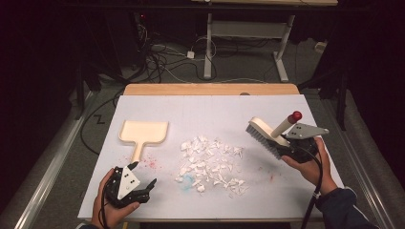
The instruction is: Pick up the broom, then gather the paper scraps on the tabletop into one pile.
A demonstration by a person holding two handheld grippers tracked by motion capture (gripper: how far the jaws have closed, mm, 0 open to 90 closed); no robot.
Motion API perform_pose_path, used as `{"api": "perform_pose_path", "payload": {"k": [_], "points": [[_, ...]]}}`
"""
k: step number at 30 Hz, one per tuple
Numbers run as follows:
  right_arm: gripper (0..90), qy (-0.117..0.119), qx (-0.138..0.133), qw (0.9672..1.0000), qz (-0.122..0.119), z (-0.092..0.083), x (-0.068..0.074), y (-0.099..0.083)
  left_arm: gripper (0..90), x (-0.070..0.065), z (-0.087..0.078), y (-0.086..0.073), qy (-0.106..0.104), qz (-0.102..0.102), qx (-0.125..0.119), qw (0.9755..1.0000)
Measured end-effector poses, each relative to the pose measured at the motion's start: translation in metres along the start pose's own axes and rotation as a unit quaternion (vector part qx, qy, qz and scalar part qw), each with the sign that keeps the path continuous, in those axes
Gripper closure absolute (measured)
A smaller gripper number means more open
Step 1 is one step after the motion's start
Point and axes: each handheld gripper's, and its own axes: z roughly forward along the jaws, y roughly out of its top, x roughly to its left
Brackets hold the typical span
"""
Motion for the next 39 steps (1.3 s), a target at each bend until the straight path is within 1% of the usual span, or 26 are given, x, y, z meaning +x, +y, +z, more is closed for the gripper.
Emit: {"api": "perform_pose_path", "payload": {"k": [1,4,6,7,8,9,10,14,15,16,17,20,21,23,25,27,28,29,30,31,32,33,34,36,38,39], "points": [[68.1,-0.01,0.005,0.9999,-0.001,0.005,-0.001,0.0,18.5,0.001,0.0,0.0,0.003,-0.001,0.0,1.0],[68.1,-0.03,0.018,0.9994,-0.001,0.018,-0.004,-0.001,18.5,0.002,0.002,0.0,0.003,-0.002,0.003,1.0],[68.2,-0.033,0.027,0.9991,0.0,0.028,-0.005,-0.001,18.5,0.002,0.003,-0.001,0.003,0.0,0.003,1.0],[68.2,-0.047,0.039,0.9981,-0.006,0.038,-0.002,0.001,18.5,0.002,0.004,-0.001,0.005,0.002,0.007,1.0],[68.2,-0.047,0.039,0.9981,-0.006,0.038,-0.002,0.001,18.5,0.003,0.004,-0.001,0.006,0.002,0.008,0.9999],[68.2,-0.049,0.043,0.9978,-0.009,0.042,-0.001,0.001,18.5,0.004,0.005,-0.001,0.004,0.0,0.007,1.0],[68.2,-0.06,0.047,0.9971,-0.008,0.048,0.001,0.003,18.5,0.004,0.006,0.0,0.005,0.0,0.007,1.0],[68.2,-0.069,0.06,0.9956,-0.021,0.069,0.015,0.01,18.5,0.004,0.009,-0.001,0.003,0.006,0.013,0.9999],[68.2,-0.067,0.061,0.9955,-0.028,0.077,0.023,0.014,18.5,0.004,0.009,-0.001,0.003,0.006,0.014,0.9999],[68.2,-0.067,0.061,0.9955,-0.028,0.077,0.023,0.014,18.5,0.004,0.009,-0.002,0.003,0.007,0.014,0.9999],[68.3,-0.069,0.061,0.9952,-0.032,0.081,0.027,0.016,18.5,0.004,0.009,-0.002,0.002,0.008,0.015,0.9999],[68.3,-0.06,0.057,0.9959,-0.038,0.094,0.041,0.02,18.5,0.003,0.008,-0.002,0.002,0.01,0.017,0.9998],[68.3,-0.06,0.055,0.9958,-0.042,0.097,0.045,0.022,18.5,0.004,0.009,-0.001,0.003,0.016,0.012,0.9998],[68.2,-0.047,0.051,0.9965,-0.047,0.1,0.052,0.023,18.5,0.004,0.009,0.0,0.003,0.02,0.009,0.9998],[68.1,-0.035,0.049,0.9969,-0.05,0.102,0.058,0.023,18.6,0.003,0.011,0.0,0.002,0.025,0.014,0.9996],[68.0,-0.021,0.046,0.9969,-0.06,0.1,0.066,0.025,18.5,0.002,0.011,-0.001,-0.001,0.026,0.018,0.9995],[68.0,0.01,0.035,0.9975,-0.061,0.096,0.072,0.026,18.5,0.002,0.01,-0.001,-0.001,0.026,0.019,0.9995],[68.0,0.01,0.035,0.9975,-0.061,0.096,0.072,0.026,18.5,0.001,0.01,-0.001,0.0,0.026,0.018,0.9995],[68.0,0.033,0.032,0.9967,-0.067,0.091,0.08,0.028,18.5,0.001,0.009,-0.001,0.0,0.027,0.017,0.9995],[68.0,0.033,0.032,0.9967,-0.067,0.091,0.08,0.028,18.5,0.001,0.008,0.0,0.0,0.027,0.015,0.9995],[68.0,0.042,0.033,0.9959,-0.073,0.089,0.083,0.028,18.5,0.001,0.007,0.0,0.0,0.028,0.013,0.9995],[68.0,0.063,0.032,0.994,-0.084,0.083,0.092,0.028,18.5,0.001,0.007,0.0,0.0,0.028,0.012,0.9995],[68.0,0.063,0.032,0.994,-0.084,0.083,0.092,0.028,18.5,0.001,0.007,0.0,0.0,0.028,0.012,0.9995],[68.1,0.085,0.027,0.9925,-0.083,0.076,0.099,0.028,18.5,0.0,0.008,0.0,-0.003,0.027,0.014,0.9995],[68.1,0.098,0.026,0.9907,-0.09,0.07,0.105,0.028,18.5,0.0,0.009,0.0,-0.006,0.027,0.015,0.9995],[68.2,0.106,0.023,0.9902,-0.088,0.068,0.107,0.029,18.5,0.0,0.009,0.0,-0.006,0.028,0.016,0.9995]]}}
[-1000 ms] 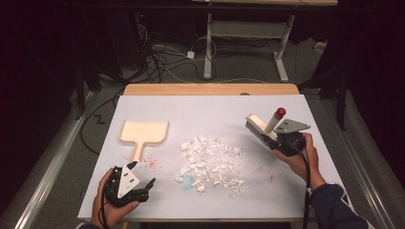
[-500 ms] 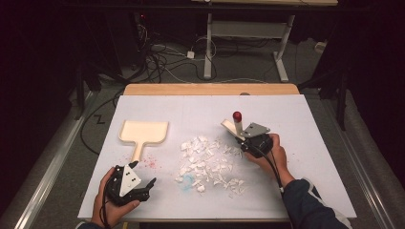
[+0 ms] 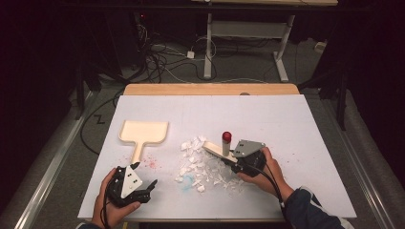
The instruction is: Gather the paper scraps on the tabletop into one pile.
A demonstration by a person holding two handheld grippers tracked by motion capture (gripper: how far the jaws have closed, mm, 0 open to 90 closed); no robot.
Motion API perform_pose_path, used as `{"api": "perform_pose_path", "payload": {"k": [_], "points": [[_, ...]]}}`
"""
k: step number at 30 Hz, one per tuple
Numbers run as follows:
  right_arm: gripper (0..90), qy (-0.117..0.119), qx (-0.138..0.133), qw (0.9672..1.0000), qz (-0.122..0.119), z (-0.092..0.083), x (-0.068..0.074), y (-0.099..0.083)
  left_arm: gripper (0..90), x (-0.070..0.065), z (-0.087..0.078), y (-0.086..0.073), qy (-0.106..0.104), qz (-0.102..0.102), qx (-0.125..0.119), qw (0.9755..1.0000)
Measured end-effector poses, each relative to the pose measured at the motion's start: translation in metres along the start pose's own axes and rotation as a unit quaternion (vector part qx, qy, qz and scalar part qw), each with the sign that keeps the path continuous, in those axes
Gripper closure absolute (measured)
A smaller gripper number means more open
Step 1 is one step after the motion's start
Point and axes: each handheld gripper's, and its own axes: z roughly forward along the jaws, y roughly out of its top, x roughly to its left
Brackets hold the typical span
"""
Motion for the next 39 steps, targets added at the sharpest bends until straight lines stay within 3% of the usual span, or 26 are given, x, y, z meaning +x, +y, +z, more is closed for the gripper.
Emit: {"api": "perform_pose_path", "payload": {"k": [6,13,15,16,19,26,29,32,36,39], "points": [[68.2,-0.005,-0.009,0.9999,-0.008,-0.01,0.002,0.005,18.5,0.0,0.0,0.0,-0.002,-0.002,-0.003,1.0],[68.1,-0.03,-0.049,0.9982,0.019,-0.028,-0.021,0.013,18.5,0.0,0.001,0.0,-0.004,-0.003,-0.001,1.0],[68.1,-0.035,-0.049,0.998,0.02,-0.028,-0.025,0.015,18.5,0.0,0.001,0.0,-0.004,-0.005,-0.001,1.0],[68.2,-0.059,-0.048,0.997,0.014,-0.024,-0.034,0.019,18.5,0.001,0.001,0.0,-0.003,-0.005,-0.001,1.0],[68.2,-0.072,-0.043,0.9964,0.009,-0.017,-0.043,0.022,18.5,0.0,0.002,0.0,-0.004,-0.006,-0.001,1.0],[68.2,-0.101,-0.02,0.9947,0.006,0.027,-0.07,0.029,18.5,-0.001,0.005,0.0,-0.01,-0.004,0.006,0.9999],[68.2,-0.1,-0.012,0.9949,-0.002,0.047,-0.072,0.033,18.5,-0.001,0.006,-0.001,-0.011,-0.005,0.009,0.9999],[68.2,-0.087,-0.021,0.996,-0.002,0.061,-0.069,0.037,18.5,-0.001,0.007,-0.001,-0.014,-0.005,0.011,0.9998],[68.3,-0.055,-0.032,0.998,-0.001,0.077,-0.063,0.043,18.5,-0.002,0.008,-0.001,-0.017,0.0,0.016,0.9997],[68.2,-0.027,-0.032,0.9988,-0.023,0.084,-0.052,0.046,18.5,-0.003,0.009,-0.001,-0.018,0.0,0.017,0.9997]]}}
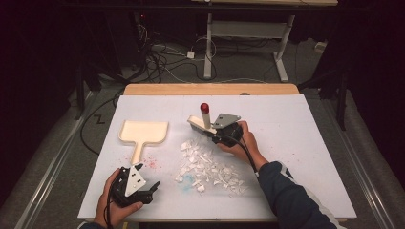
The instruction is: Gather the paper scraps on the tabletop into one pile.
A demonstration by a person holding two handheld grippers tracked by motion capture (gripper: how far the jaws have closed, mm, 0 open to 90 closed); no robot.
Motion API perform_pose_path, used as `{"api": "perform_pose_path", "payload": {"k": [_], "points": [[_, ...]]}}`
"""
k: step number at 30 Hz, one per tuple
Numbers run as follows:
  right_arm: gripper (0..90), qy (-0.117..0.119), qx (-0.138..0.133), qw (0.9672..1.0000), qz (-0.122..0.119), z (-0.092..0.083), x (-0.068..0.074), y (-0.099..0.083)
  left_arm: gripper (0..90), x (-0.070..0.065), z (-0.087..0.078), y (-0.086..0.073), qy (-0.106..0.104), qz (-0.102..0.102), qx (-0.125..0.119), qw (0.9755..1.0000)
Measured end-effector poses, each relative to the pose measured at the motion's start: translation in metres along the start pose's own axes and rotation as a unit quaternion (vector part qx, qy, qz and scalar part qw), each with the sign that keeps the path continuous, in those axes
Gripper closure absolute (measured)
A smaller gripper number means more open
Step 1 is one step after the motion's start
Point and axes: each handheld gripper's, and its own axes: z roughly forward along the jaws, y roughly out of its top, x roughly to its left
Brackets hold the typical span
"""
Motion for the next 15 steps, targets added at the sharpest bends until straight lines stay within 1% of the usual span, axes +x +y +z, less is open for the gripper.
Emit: {"api": "perform_pose_path", "payload": {"k": [2,3,5,7,8,10,11,12,15], "points": [[68.1,0.018,0.001,0.9997,-0.014,0.001,0.008,0.001,18.5,0.0,0.0,0.0,-0.001,0.0,0.001,1.0],[68.1,0.023,-0.001,0.9995,-0.021,0.0,0.011,0.001,18.5,0.0,0.0,-0.001,-0.001,0.001,0.002,1.0],[68.0,0.048,-0.004,0.9983,-0.033,-0.003,0.017,0.0,18.5,0.0,0.0,-0.001,-0.003,0.001,0.002,1.0],[67.9,0.061,-0.004,0.9968,-0.052,-0.008,0.025,-0.001,18.5,0.0,-0.001,-0.001,-0.002,0.002,0.002,1.0],[67.9,0.074,-0.007,0.9953,-0.063,-0.011,0.027,-0.001,18.5,0.0,-0.001,0.0,-0.002,0.003,0.0,1.0],[68.0,0.086,-0.01,0.9934,-0.076,-0.019,0.033,-0.003,18.5,-0.001,-0.002,0.0,-0.002,0.003,-0.001,1.0],[68.0,0.096,-0.012,0.992,-0.081,-0.023,0.034,-0.004,18.5,-0.001,-0.002,0.001,-0.002,0.004,-0.001,1.0],[68.0,0.101,-0.015,0.991,-0.087,-0.028,0.036,-0.005,18.5,-0.001,-0.002,0.001,-0.002,0.005,0.0,1.0],[68.1,0.11,-0.028,0.9891,-0.093,-0.044,0.037,-0.007,18.5,-0.001,-0.002,0.001,-0.003,0.005,-0.003,1.0]]}}
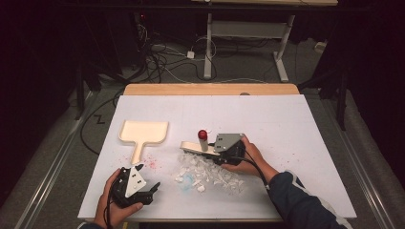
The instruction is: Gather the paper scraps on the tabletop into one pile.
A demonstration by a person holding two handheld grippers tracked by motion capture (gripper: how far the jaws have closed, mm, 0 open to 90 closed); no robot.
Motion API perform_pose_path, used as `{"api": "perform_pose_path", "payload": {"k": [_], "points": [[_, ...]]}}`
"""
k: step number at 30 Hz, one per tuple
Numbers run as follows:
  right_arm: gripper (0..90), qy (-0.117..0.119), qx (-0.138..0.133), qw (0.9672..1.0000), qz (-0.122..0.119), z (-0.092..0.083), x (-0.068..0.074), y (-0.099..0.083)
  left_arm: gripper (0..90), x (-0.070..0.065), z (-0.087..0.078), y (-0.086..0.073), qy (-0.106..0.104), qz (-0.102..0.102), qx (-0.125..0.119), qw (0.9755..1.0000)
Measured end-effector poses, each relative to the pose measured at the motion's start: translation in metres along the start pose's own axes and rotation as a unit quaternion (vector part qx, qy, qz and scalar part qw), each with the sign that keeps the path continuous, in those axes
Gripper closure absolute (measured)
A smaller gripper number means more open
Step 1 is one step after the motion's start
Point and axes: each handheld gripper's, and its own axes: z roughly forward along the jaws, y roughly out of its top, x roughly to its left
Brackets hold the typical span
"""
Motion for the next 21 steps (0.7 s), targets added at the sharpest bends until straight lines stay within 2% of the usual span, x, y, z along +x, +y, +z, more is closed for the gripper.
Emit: {"api": "perform_pose_path", "payload": {"k": [3,5,9,12,15,17,19,20,21], "points": [[68.2,-0.014,-0.015,0.9998,-0.003,-0.016,-0.002,0.001,18.5,0.0,-0.001,0.0,0.002,-0.001,-0.002,1.0],[68.1,-0.019,-0.023,0.9995,0.01,-0.024,-0.009,0.001,18.5,0.0,-0.001,0.0,0.002,-0.003,-0.003,1.0],[68.1,-0.055,-0.032,0.9974,0.034,-0.032,-0.028,0.0,18.5,0.002,-0.001,0.0,0.002,-0.007,-0.005,1.0],[68.1,-0.084,-0.012,0.9952,0.049,-0.029,-0.045,-0.003,18.5,0.002,-0.001,0.0,0.001,-0.007,-0.005,1.0],[68.1,-0.11,0.011,0.9915,0.067,-0.02,-0.062,-0.009,18.5,0.002,0.0,0.0,0.0,-0.007,-0.005,1.0],[68.1,-0.141,0.031,0.9863,0.081,-0.012,-0.072,-0.014,18.6,0.002,0.0,0.0,-0.001,-0.006,-0.005,1.0],[68.1,-0.167,0.052,0.9819,0.073,-0.002,-0.077,-0.018,18.5,0.002,0.0,0.0,-0.001,-0.005,-0.004,1.0],[68.1,-0.176,0.06,0.9799,0.072,0.003,-0.079,-0.02,18.5,0.002,0.0,0.0,-0.001,-0.006,-0.004,1.0],[68.1,-0.174,0.065,0.9798,0.074,0.008,-0.08,-0.022,18.6,0.002,0.001,0.0,-0.001,-0.006,-0.004,1.0]]}}
